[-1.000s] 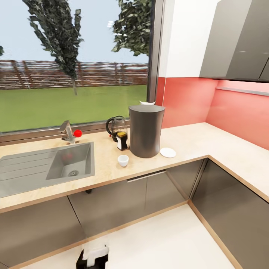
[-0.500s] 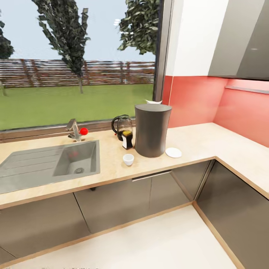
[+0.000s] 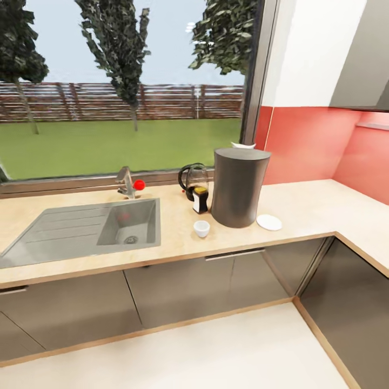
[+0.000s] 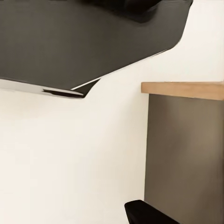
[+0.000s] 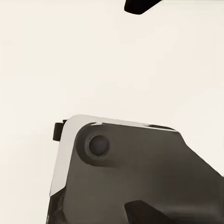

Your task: Set up a coffee station on the kitchen countertop: keep the coffee maker on the countertop, move the bottle of coffee from the kitchen shelf to the counter next to the coffee maker, place a paper coffee filter on top of the coffee maker, put the saucer next to the coffee maker with the coffee cup on the saucer, and place the electric kettle next to the coffee maker.

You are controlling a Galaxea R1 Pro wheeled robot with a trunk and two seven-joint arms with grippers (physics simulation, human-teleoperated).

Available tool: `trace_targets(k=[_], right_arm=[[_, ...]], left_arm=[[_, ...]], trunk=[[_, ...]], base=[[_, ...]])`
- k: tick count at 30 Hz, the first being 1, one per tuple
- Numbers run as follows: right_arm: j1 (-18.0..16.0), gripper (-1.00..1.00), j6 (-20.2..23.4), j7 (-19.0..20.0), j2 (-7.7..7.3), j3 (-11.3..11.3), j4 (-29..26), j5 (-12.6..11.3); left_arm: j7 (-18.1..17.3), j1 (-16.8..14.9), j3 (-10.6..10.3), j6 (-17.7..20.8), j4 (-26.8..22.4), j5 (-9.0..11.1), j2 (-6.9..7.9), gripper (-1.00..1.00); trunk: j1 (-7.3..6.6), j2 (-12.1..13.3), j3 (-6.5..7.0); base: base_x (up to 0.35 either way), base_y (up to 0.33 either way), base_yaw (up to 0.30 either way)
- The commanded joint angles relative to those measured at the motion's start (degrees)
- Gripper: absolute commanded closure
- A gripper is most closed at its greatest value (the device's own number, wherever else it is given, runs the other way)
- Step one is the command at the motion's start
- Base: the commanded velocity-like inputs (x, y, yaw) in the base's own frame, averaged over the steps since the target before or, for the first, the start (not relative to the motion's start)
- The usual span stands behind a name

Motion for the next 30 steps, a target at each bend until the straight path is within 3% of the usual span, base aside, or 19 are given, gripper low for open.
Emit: trace_targets(k=[1, 15, 30], right_arm=[[-0.04, -1.0, 0.26, 0.05, 0.01, -0.47, -0.11, 0.55], [-0.03, -1.0, 0.28, -0.37, 0.04, -0.46, -0.14, 0.61], [-0.08, -1.0, 0.29, -0.35, 0.0, -0.55, -0.22, 0.55]], left_arm=[[0.16, 0.02, -0.5, 0.17, -0.1, 0.52, 0.09, -1.0], [0.12, 0.1, -0.21, 0.04, -0.28, 0.76, -0.32, -1.0], [0.2, 0.1, -0.27, -0.22, -0.42, 0.77, -0.51, -1.0]], trunk=[[0.02, -0.1, -0.16], [0.02, -0.1, -0.9], [0.02, -0.1, -1.29]], base=[[0.0, 0.0, 0.225], [0.001, -0.001, 0.237], [0.075, -0.087, 0.234]])
